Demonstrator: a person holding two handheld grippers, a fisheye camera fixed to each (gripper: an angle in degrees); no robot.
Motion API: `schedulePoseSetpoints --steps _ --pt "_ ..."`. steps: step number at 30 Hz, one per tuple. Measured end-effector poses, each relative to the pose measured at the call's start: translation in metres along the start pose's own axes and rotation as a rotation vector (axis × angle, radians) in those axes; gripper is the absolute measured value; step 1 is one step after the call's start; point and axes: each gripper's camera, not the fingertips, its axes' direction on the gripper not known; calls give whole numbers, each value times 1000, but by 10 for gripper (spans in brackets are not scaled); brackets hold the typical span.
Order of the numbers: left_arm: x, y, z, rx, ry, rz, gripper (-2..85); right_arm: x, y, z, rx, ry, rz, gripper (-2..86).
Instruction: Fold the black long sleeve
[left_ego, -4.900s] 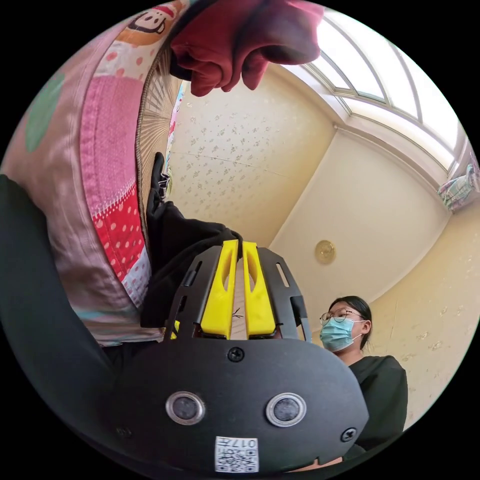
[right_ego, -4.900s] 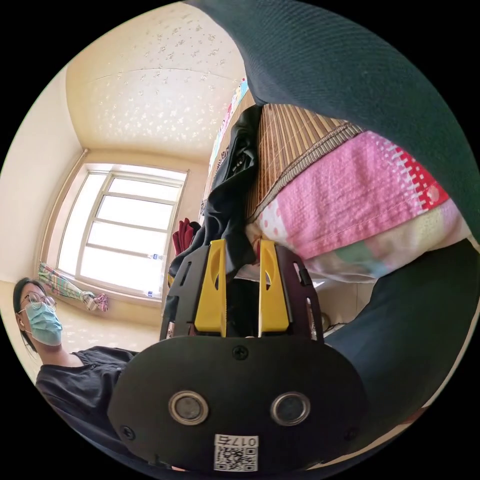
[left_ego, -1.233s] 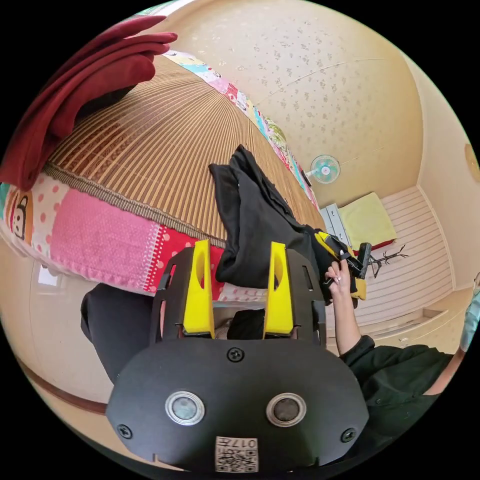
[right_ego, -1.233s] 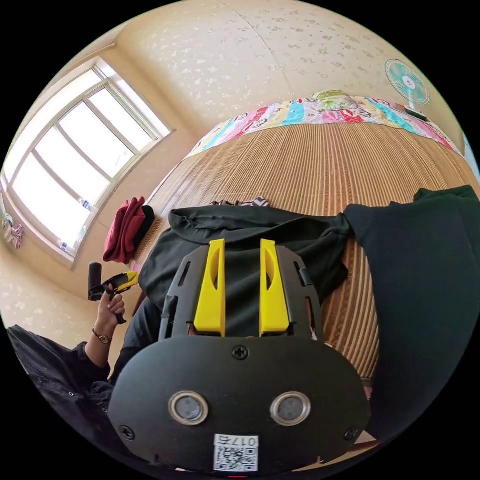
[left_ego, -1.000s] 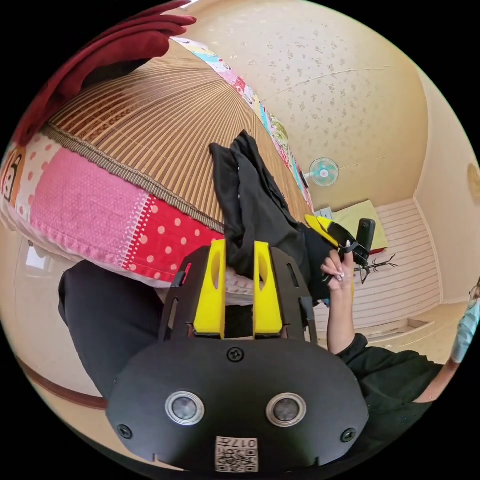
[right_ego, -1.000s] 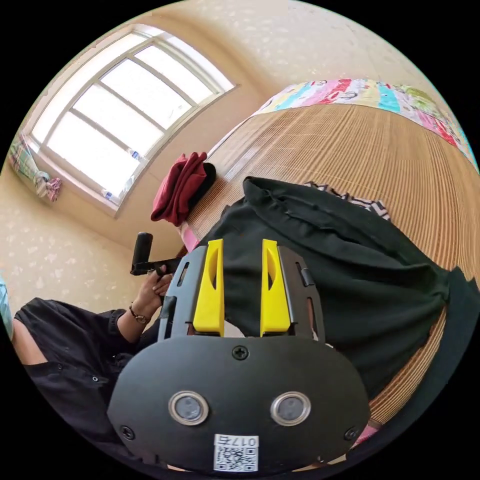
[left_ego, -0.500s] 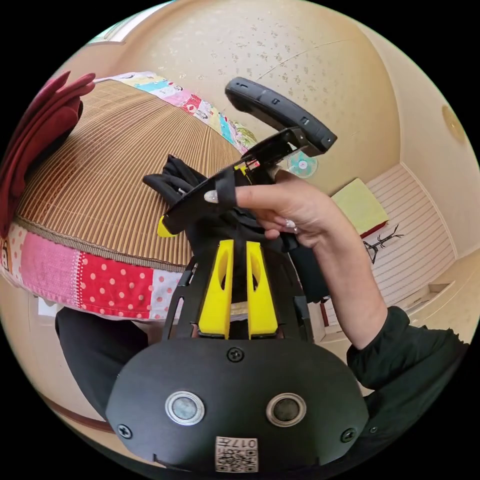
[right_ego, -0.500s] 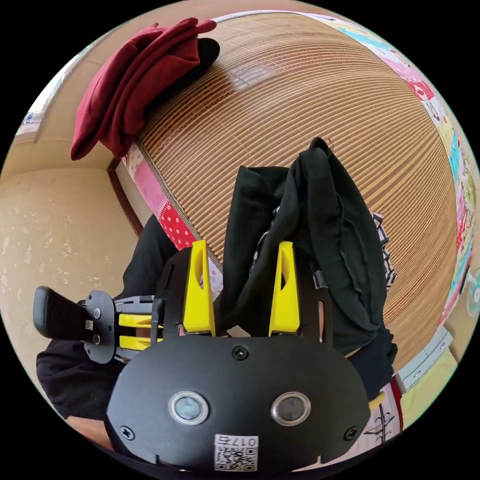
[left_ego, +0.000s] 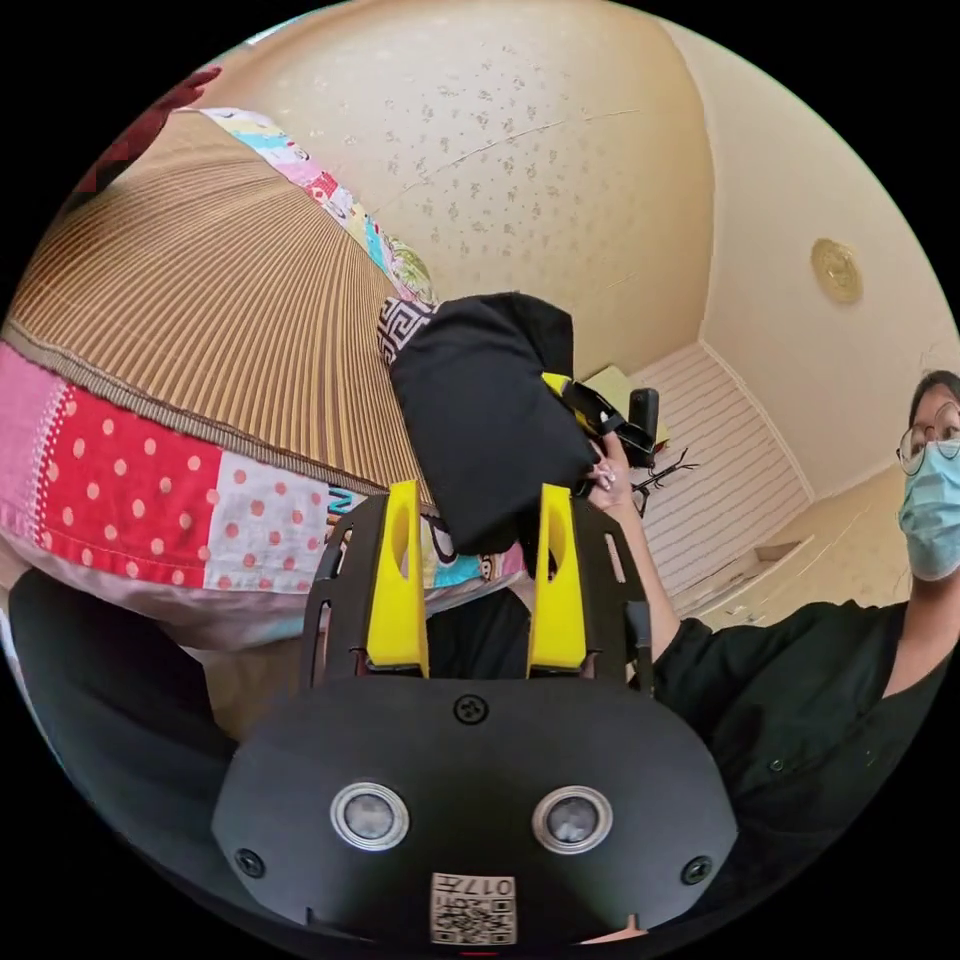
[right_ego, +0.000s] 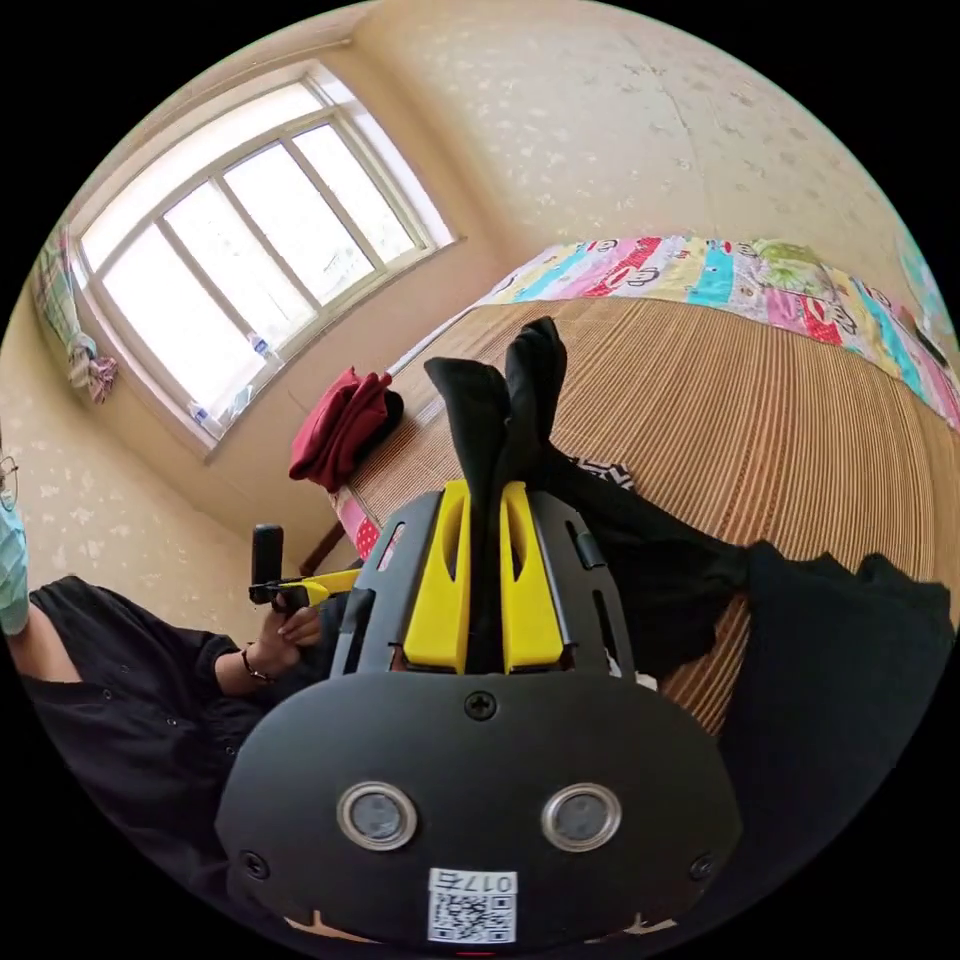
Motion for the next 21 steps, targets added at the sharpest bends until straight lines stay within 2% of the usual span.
schedulePoseSetpoints --steps 5,9,12,16,21 --pt "-12 -17 16 -92 55 -30 169 132 82 -49 -24 125 380 56" --pt "-10 -36 35 -175 36 -27 177 154 110 -81 -44 215 490 76" --pt "-15 -50 53 -246 -22 -63 183 153 123 -118 7 179 500 94" --pt "-25 -56 78 -335 -3 -131 173 159 147 -177 81 52 551 121" --pt "-38 -54 73 -314 64 -212 132 171 189 -217 37 -65 686 140"
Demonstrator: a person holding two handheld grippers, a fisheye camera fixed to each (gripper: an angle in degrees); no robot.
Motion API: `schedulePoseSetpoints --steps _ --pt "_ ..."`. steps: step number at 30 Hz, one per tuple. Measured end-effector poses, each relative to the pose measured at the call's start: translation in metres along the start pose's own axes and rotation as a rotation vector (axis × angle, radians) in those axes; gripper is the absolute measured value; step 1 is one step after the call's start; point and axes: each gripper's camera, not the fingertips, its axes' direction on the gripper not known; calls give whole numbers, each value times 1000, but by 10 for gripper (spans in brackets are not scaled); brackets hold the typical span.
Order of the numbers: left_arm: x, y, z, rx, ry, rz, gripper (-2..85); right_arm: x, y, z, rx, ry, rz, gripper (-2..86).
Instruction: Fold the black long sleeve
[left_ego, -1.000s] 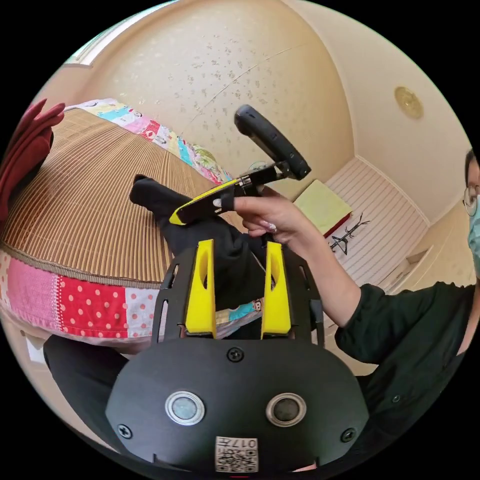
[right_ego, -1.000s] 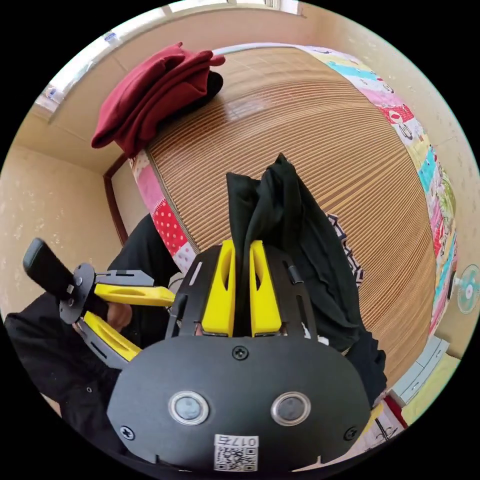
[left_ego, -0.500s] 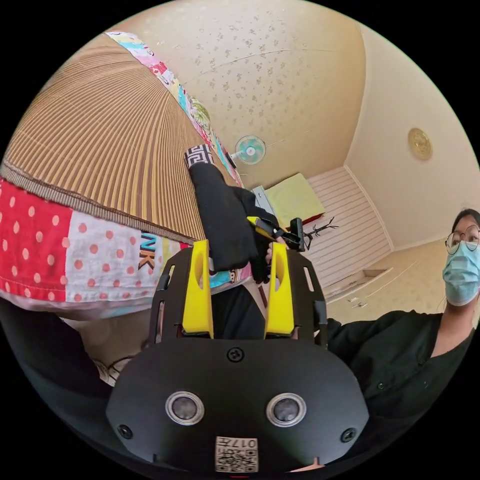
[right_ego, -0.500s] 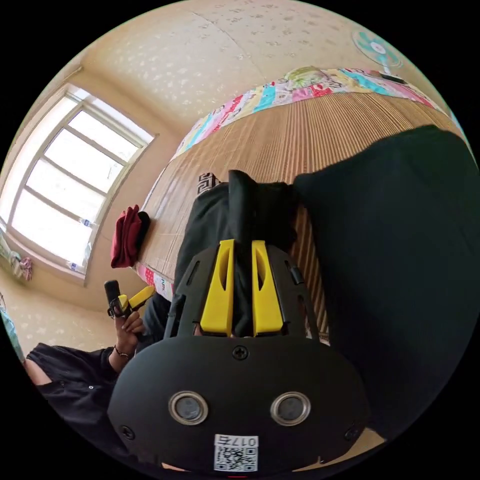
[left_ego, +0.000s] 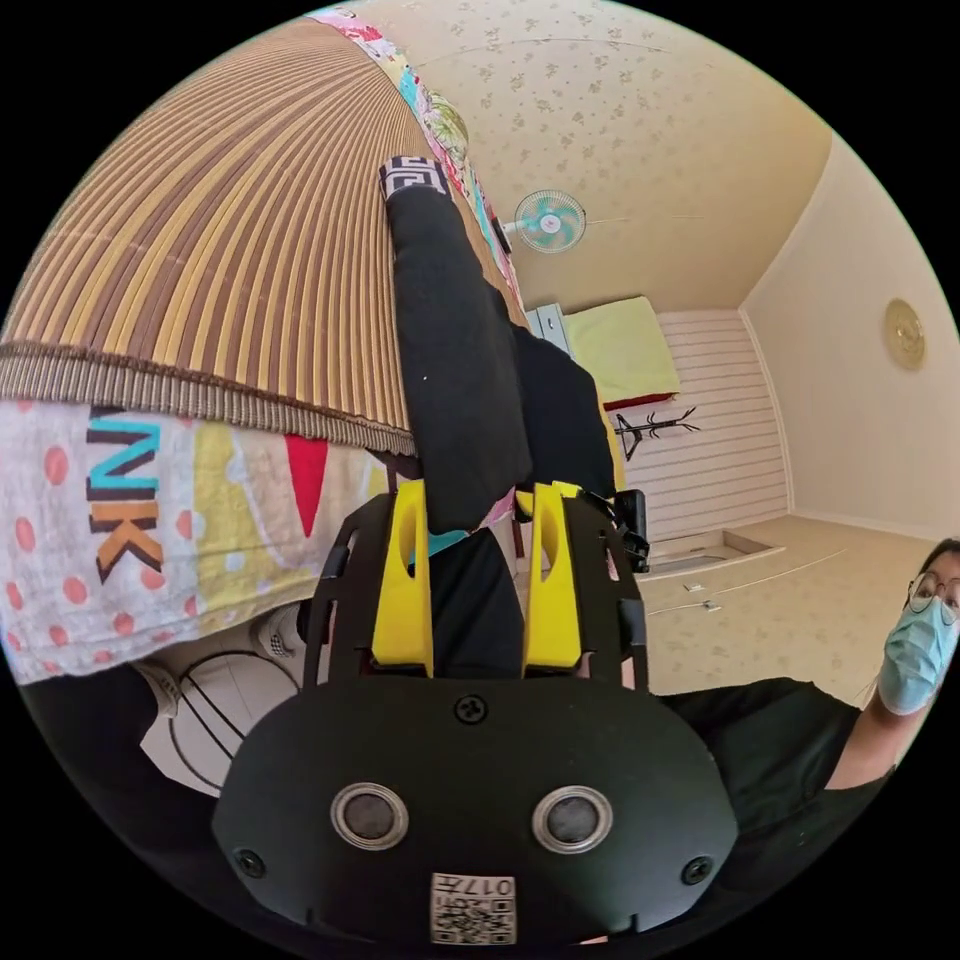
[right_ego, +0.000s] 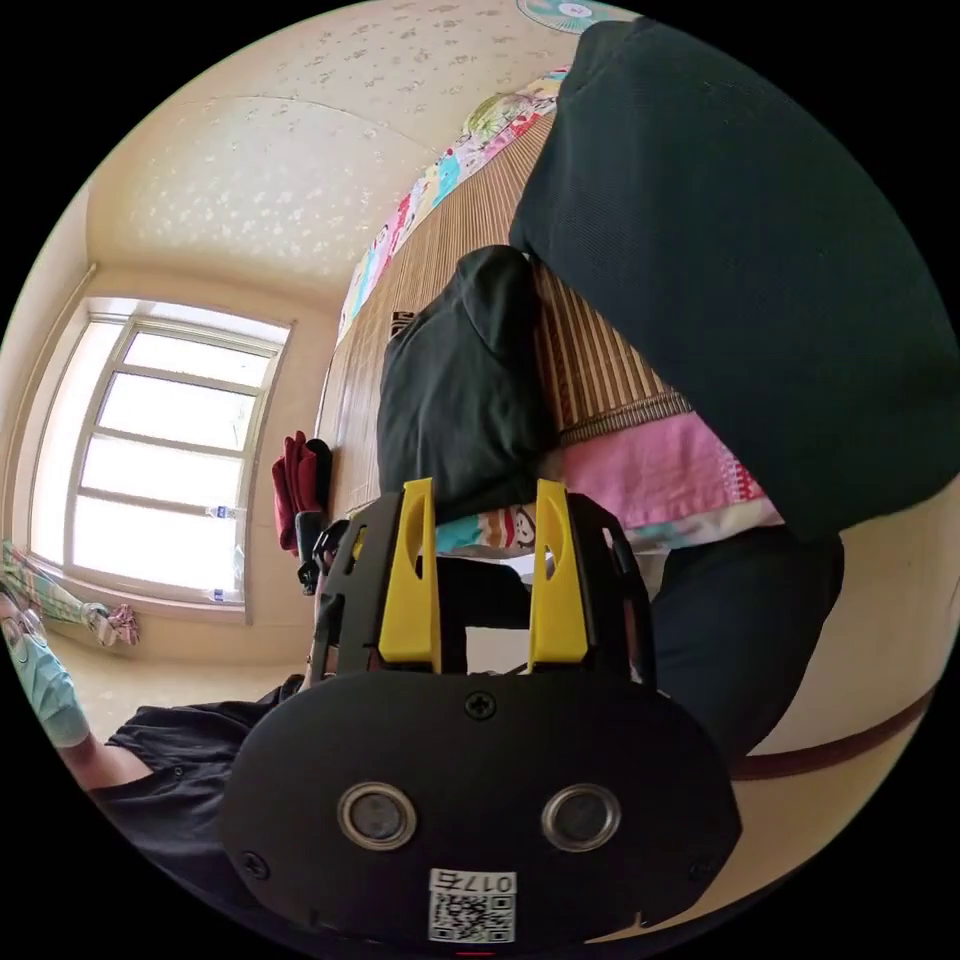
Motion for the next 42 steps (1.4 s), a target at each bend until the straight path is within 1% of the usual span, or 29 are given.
schedulePoseSetpoints --steps 3,5,6,8,10,13,17,19,20,24,26,29,33,36,37,40,42 --pt "-10 0 -6 1 83 -49 87 29 4 -20 3 -118 67 155" --pt "-18 6 -14 14 196 -102 59 64 -3 -31 -8 -290 154 175" --pt "-17 7 -17 21 206 -108 54 72 -5 -33 -12 -338 168 180" --pt "-4 13 -30 25 202 -92 48 97 -16 -36 -39 -525 206 205" --pt "8 15 -38 19 217 -80 43 111 -20 -44 -11 -610 234 219" --pt "23 20 -53 17 288 -78 40 122 -30 -65 24 -663 245 228" --pt "38 31 -82 44 352 -80 40 135 -40 -92 28 -777 262 219" --pt "42 37 -92 57 374 -84 39 136 -43 -97 -3 -805 249 204" --pt "45 41 -97 66 386 -83 39 131 -46 -95 -58 -811 228 191" --pt "49 53 -103 79 430 -85 39 115 -39 -87 -134 -790 202 157" --pt "52 61 -108 111 493 -88 39 106 -29 -83 -170 -845 165 98" --pt "73 67 -119 134 541 -55 38 80 -18 -95 -207 -887 61 55" --pt "130 70 -140 142 527 58 38 24 -10 -127 -218 -878 -63 25" --pt "180 72 -162 165 515 157 37 -36 -8 -144 -241 -863 -153 13" --pt "196 72 -173 180 480 180 37 -59 -9 -142 -262 -840 -175 9" --pt "219 60 -205 230 352 216 37 -108 -26 -108 -344 -787 -202 4" --pt "220 43 -224 255 314 216 37 -135 -45 -71 -389 -768 -223 2"
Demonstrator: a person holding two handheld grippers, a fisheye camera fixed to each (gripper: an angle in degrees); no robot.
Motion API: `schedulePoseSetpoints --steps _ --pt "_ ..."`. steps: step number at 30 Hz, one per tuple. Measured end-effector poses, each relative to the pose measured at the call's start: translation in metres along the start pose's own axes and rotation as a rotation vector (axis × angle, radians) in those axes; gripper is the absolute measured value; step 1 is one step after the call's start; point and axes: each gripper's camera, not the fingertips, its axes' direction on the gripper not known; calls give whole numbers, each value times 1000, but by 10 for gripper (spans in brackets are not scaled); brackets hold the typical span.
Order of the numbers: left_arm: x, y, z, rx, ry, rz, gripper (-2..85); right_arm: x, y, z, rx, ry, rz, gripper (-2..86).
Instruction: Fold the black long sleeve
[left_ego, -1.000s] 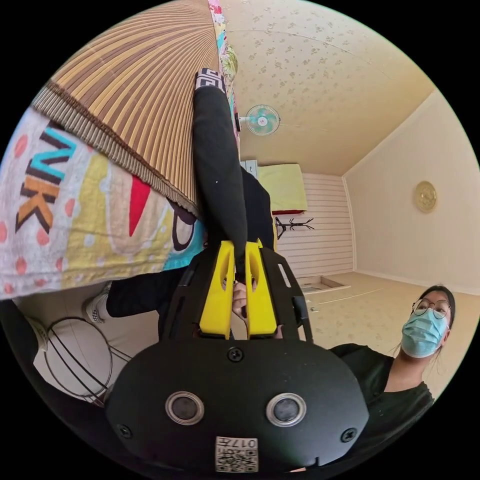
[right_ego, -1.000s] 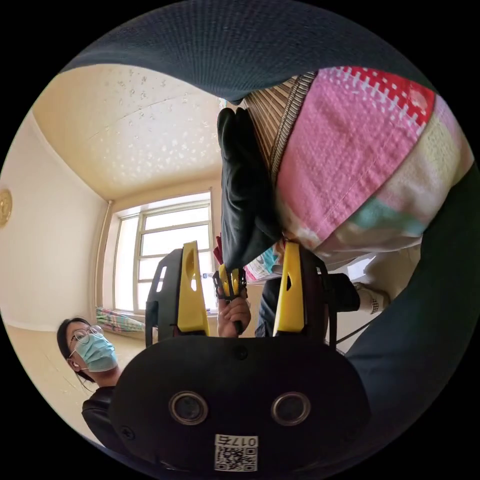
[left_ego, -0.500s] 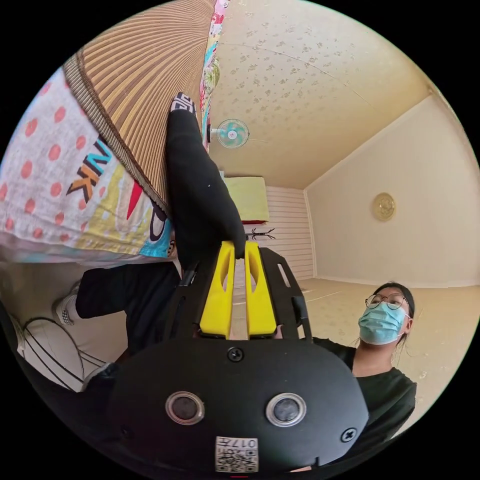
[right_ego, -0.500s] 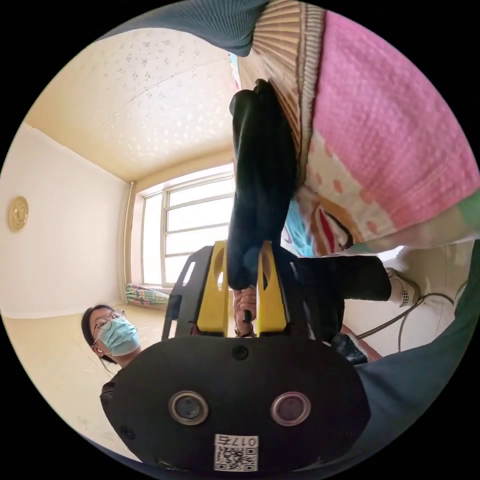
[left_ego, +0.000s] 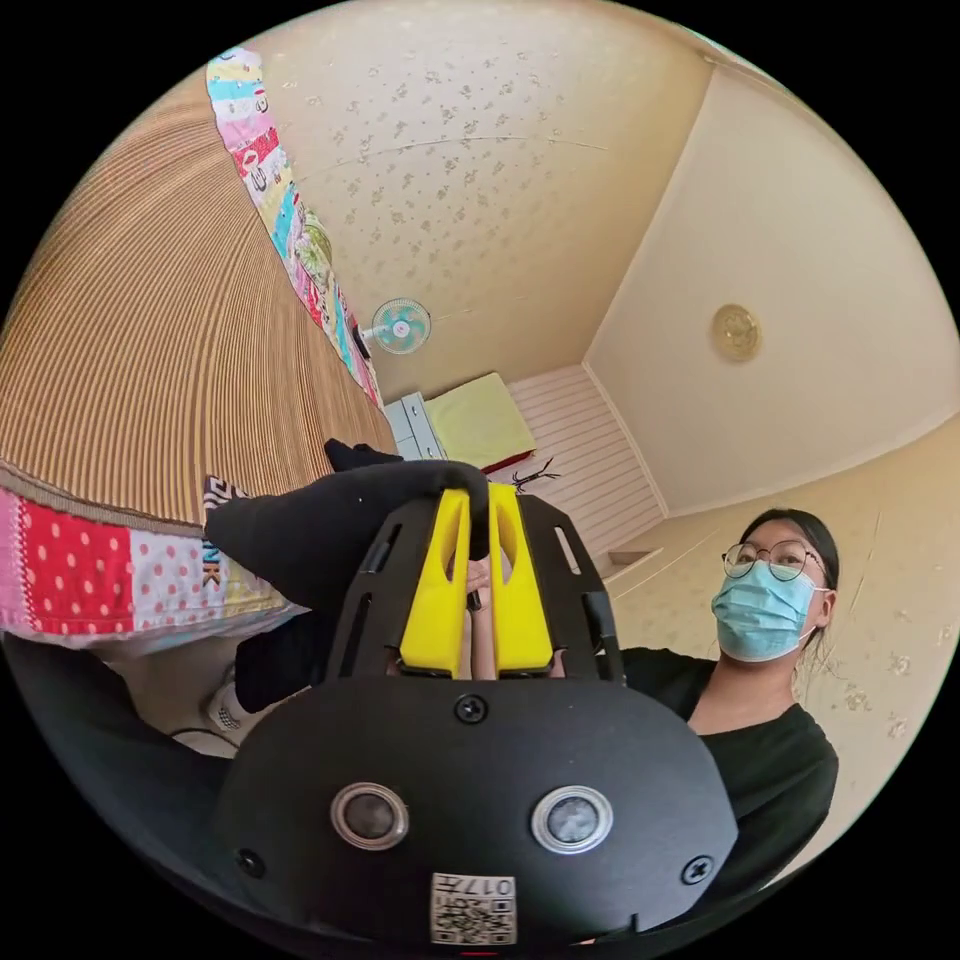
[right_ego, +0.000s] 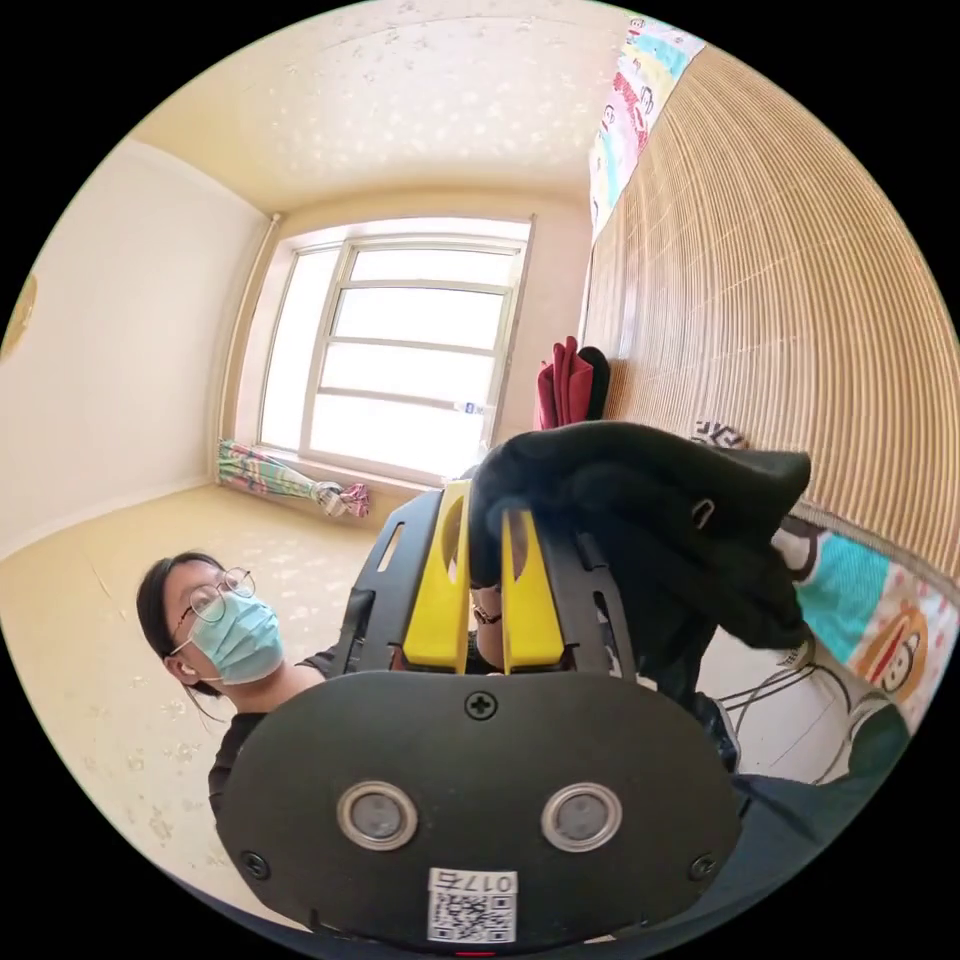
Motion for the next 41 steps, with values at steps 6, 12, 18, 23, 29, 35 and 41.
schedulePoseSetpoints --steps 6,12,18,23,29,35,41 --pt "63 -126 -81 44 -100 121 34 -26 -144 162 -143 -21 -160 1" --pt "206 -186 -189 107 -345 360 37 -127 -191 375 -130 46 -650 6" --pt "143 -94 -273 306 -636 136 50 -7 -185 570 -185 42 -493 37" --pt "10 79 -274 472 -776 -173 125 173 -106 647 -330 160 -254 42" --pt "-44 194 -125 466 -908 -156 120 236 -9 554 -317 321 -309 25" --pt "-69 187 105 182 -1342 52 102 176 66 380 -88 892 -508 11" --pt "-85 174 241 122 -1447 324 85 106 157 271 354 1647 -436 16"
